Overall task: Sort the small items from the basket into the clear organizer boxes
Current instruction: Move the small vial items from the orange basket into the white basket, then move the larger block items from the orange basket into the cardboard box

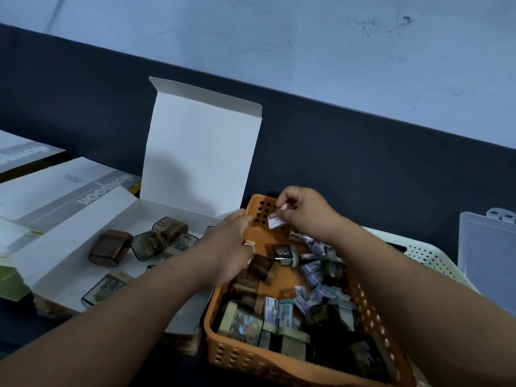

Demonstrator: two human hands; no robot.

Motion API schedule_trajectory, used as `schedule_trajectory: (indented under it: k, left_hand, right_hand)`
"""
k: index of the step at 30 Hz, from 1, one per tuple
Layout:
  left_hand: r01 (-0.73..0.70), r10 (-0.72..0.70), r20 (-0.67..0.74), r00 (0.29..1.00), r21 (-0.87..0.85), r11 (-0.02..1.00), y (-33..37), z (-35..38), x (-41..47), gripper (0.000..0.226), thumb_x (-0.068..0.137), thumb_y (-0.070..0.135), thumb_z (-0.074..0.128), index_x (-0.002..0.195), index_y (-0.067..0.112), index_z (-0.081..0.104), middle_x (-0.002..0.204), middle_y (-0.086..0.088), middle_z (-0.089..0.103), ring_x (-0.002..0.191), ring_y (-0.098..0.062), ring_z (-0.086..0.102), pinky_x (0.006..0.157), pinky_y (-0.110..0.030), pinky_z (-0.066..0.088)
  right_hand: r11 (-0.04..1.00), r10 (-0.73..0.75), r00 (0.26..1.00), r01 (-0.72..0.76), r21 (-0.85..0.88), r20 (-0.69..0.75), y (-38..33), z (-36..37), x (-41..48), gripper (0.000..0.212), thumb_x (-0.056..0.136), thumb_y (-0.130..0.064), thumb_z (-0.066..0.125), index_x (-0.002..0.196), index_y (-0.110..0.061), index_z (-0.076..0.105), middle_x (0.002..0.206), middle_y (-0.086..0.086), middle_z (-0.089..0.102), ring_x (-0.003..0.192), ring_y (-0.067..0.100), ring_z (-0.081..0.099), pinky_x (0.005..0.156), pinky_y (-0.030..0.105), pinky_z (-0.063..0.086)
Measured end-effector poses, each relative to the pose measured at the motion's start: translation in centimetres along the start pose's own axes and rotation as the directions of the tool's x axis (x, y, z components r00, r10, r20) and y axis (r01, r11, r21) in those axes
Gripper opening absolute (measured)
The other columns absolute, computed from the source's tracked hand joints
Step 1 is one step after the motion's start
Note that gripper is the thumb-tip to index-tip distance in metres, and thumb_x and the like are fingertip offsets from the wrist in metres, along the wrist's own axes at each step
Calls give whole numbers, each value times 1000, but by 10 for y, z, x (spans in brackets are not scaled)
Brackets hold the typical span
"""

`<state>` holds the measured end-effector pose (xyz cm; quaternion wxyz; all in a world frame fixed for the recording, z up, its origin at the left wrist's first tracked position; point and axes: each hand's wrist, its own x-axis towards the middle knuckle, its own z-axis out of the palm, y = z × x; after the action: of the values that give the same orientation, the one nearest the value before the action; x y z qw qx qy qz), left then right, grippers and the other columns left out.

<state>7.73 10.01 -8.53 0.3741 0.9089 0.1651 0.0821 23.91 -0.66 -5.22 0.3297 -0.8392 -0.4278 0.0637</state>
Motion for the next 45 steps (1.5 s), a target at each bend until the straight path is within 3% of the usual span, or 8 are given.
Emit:
schedule_trajectory:
  k: [7,13,17,19,23,32,38,45]
  left_hand:
    - [-40,39,9,999,153,987,24,-6,-6,54,93,28,57,142,18,36,143,1,36,124,-15,41,90,-24,31]
    - [3,19,-49,999,410,912,38,0,-1,52,90,33,58,138,18,41,138,-4,45,124,-21,44,100,-35,37]
    - [-58,122,-56,991,639,767,44,8,5,63,89,40,57,144,21,32,151,-4,31,138,-23,27,115,-40,23]
    - [-105,133,-6,991,577,810,46,12,7,70,90,37,59,149,20,26,156,-3,24,142,-20,21,116,-37,20]
    - [-118,54,165,985,406,906,52,15,8,68,88,32,65,147,29,31,149,2,38,133,-18,39,106,-33,37]
    - [-198,-34,346,938,612,766,53,28,14,27,90,16,52,117,19,58,112,-3,60,103,-19,56,91,-33,47]
    - [-223,106,269,957,456,862,52,19,7,23,88,11,52,107,20,61,107,0,61,99,-17,56,89,-34,48]
    - [-95,99,18,995,-145,985,36,-34,-23,38,83,4,65,111,30,63,96,8,66,87,-9,65,71,-29,56]
  right_hand:
    - [984,143,972,-119,133,-185,32,-68,-61,5,86,-7,67,88,-8,62,73,6,55,65,17,52,63,33,45]
    - [918,377,895,-326,225,-240,82,-98,-111,5,90,-4,62,95,-7,61,86,11,61,76,22,60,66,29,55]
    - [875,467,866,-482,-51,-178,110,-98,-128,19,89,-8,63,104,-18,66,104,1,67,88,18,64,81,36,56]
    - [837,479,867,-498,-225,-136,109,-95,-132,32,90,-12,61,120,-21,62,120,-1,63,95,18,63,84,33,54]
    - [845,386,907,-421,-330,-167,95,-88,-125,42,91,-14,61,130,-27,56,137,-2,55,108,19,60,89,29,49]
    - [980,53,999,-49,-195,13,20,-44,-81,38,91,-15,63,126,-29,58,129,-5,56,117,15,54,89,23,42]
    - [987,94,983,-71,-143,155,12,-23,-60,42,88,-10,67,126,-23,58,116,-9,56,99,7,54,75,17,46]
    - [939,194,927,-82,-334,320,12,1,-38,51,81,-24,75,128,-24,56,121,-4,59,112,18,56,97,35,47]
